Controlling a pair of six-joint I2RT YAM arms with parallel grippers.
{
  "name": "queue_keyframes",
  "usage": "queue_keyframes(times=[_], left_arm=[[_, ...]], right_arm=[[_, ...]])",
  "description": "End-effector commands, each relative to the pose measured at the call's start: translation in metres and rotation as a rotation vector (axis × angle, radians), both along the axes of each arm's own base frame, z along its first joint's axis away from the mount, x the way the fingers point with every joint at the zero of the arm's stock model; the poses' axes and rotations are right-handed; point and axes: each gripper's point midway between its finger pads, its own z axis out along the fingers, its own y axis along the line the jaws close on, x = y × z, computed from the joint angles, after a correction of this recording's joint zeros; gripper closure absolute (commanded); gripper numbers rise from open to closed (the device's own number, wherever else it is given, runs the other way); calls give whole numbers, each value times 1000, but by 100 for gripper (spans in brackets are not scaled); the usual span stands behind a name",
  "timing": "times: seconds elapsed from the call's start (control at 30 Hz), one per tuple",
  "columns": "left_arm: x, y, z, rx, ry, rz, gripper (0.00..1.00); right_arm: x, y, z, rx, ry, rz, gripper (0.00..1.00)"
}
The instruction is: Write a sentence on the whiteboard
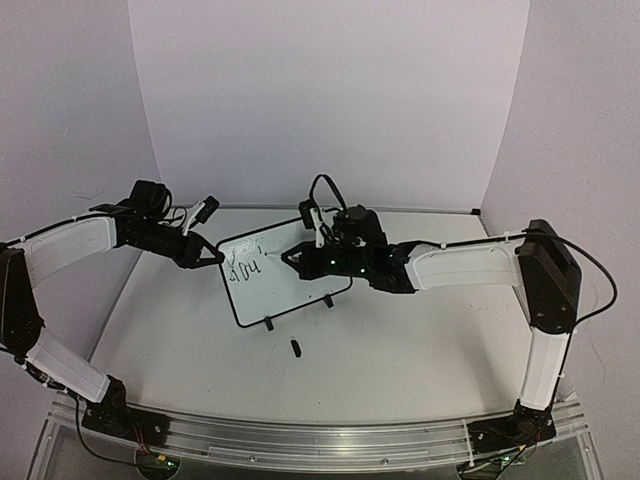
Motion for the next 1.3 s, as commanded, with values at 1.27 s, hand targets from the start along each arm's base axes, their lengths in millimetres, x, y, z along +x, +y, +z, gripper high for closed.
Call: queue_keyframes(times=[1.27], left_arm=[[17,12,-2,79,-35,56,100]], right_arm=[[7,-2,32,77,-18,-38,100]])
